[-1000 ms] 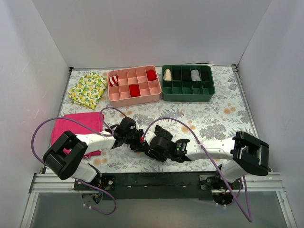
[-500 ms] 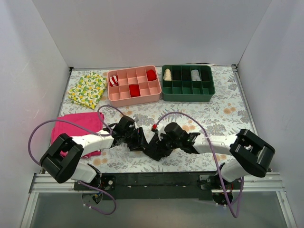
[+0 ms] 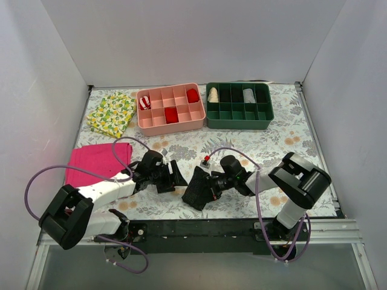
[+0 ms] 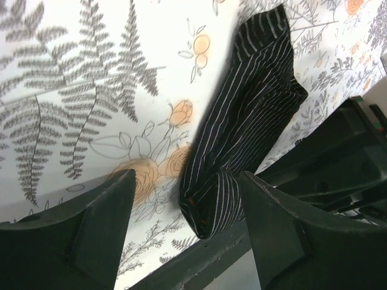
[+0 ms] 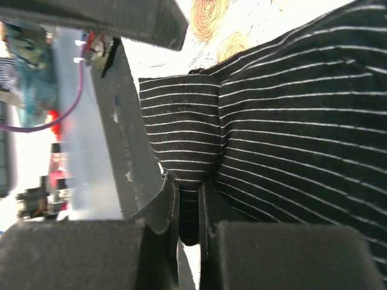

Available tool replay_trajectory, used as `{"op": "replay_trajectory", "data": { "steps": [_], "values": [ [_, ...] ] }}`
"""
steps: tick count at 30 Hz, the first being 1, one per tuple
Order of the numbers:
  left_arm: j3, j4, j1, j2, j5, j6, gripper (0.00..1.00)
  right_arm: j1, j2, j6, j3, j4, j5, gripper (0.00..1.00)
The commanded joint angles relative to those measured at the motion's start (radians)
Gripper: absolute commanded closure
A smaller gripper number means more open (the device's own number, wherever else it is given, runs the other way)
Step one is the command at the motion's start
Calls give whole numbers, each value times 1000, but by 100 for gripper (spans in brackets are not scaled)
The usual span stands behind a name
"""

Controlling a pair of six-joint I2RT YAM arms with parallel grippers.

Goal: Roll the underwear
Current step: Roll the underwear to the center of the board.

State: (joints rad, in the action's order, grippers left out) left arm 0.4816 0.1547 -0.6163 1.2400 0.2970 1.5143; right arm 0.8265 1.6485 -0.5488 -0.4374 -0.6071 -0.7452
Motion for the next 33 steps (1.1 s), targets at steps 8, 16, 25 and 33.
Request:
{"op": "replay_trajectory", "data": {
  "steps": [8, 16, 25, 33],
  "values": [
    [-83, -84, -43, -116, 11, 89, 31, -15, 80, -194, -7, -83, 23, 99],
    [-100, -113, -86, -112, -9, 116, 36, -33, 77, -240, -3, -74, 118, 99],
    [-92, -113, -88, -83, -56, 126, 39, -73, 103, -223, -67, -34, 133, 99],
    [-18, -130, -86, 22, -110, 106, 40, -87, 97, -160, -78, 21, 118, 99]
  ]
}}
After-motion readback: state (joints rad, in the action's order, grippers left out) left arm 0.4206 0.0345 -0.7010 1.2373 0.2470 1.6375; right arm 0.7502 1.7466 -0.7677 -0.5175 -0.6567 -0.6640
